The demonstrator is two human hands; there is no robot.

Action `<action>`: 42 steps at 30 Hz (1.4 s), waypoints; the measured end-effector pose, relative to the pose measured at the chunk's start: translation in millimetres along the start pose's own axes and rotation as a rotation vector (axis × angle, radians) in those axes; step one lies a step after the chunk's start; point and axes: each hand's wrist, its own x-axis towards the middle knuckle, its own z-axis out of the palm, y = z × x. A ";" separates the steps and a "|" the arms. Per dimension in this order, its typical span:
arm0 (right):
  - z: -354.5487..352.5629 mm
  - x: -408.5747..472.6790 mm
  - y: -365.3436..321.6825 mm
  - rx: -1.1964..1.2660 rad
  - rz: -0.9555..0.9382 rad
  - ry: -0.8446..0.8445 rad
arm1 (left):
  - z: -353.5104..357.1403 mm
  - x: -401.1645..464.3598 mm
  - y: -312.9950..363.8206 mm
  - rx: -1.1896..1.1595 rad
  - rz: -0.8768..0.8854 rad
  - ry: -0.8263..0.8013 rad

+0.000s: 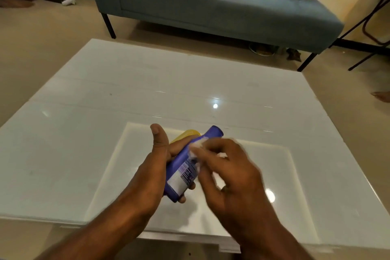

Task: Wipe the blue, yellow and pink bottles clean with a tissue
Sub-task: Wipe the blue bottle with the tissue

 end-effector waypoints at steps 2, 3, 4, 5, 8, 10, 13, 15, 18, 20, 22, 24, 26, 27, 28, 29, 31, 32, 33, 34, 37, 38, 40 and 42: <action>-4.2 4.5 5.1 0.009 0.132 0.067 | 3.9 -1.5 1.4 0.015 -0.024 0.022; -5.2 6.1 3.5 0.008 0.131 0.067 | 3.9 -0.6 0.1 -0.013 -0.034 0.027; -4.0 3.5 -0.5 0.008 0.106 0.025 | 4.3 -0.5 0.6 -0.055 -0.045 0.017; -1.4 -0.4 -7.0 0.021 0.052 -0.028 | 4.2 -1.4 3.4 -0.077 -0.053 -0.001; 4.7 -11.1 -19.8 -0.038 -0.215 -0.180 | 3.7 -3.6 5.7 -0.060 -0.076 -0.002; -1.4 -2.3 -9.4 -0.071 -0.204 -0.116 | 5.9 -3.3 2.5 0.056 -0.042 0.039; -14.0 10.0 15.1 -0.170 0.041 0.087 | 10.8 -1.9 -0.7 0.125 -0.051 0.152; -14.5 7.6 18.8 -0.211 0.094 0.113 | 12.9 -1.9 -1.0 0.130 -0.060 0.200; -2.3 -5.3 -4.6 -0.106 -0.061 0.013 | 13.3 -5.6 -0.7 0.139 -0.036 0.216; 3.6 -9.2 -22.0 -0.092 -0.215 -0.067 | 13.7 -10.2 3.0 0.104 -0.043 0.230; 0.2 -2.9 -18.2 -0.115 -0.248 -0.054 | 13.1 -11.0 3.4 0.124 -0.044 0.235; -10.0 4.8 1.2 -0.171 -0.104 0.039 | 13.0 -8.2 1.1 0.163 -0.027 0.231; -20.0 8.3 19.1 -0.229 0.053 0.100 | 13.5 -7.1 -0.6 0.186 -0.023 0.230; -20.2 7.1 21.1 -0.237 0.074 0.104 | 13.4 -6.8 -2.6 0.205 -0.025 0.223; -17.2 4.0 16.9 -0.220 0.059 0.089 | 13.8 -7.3 -3.5 0.224 -0.025 0.220; -12.4 0.1 8.2 -0.173 0.010 0.058 | 13.9 -8.0 -3.9 0.239 -0.026 0.223; -2.2 -8.9 -9.2 -0.097 -0.150 -0.045 | 14.2 -10.7 -2.0 0.225 -0.041 0.235; -0.4 -10.1 -13.1 -0.091 -0.213 -0.093 | 14.2 -12.0 -1.3 0.214 -0.047 0.236; -1.4 -8.2 -11.6 -0.099 -0.235 -0.108 | 14.4 -12.6 -1.0 0.214 -0.043 0.230; -4.0 -4.8 -5.7 -0.113 -0.209 -0.090 | 13.7 -11.1 -2.6 0.222 -0.033 0.220; -18.5 5.0 16.7 -0.172 0.012 0.043 | 12.8 -8.7 -3.5 0.156 -0.043 0.147; -20.7 5.7 20.1 -0.174 0.050 0.061 | 13.2 -9.1 -2.5 0.111 -0.057 0.113; -15.8 1.0 11.2 -0.118 0.024 0.007 | 15.5 -11.6 0.4 0.039 -0.073 0.084; -4.9 -8.3 -5.8 -0.034 -0.143 -0.088 | 17.1 -13.4 2.8 -0.025 -0.070 0.136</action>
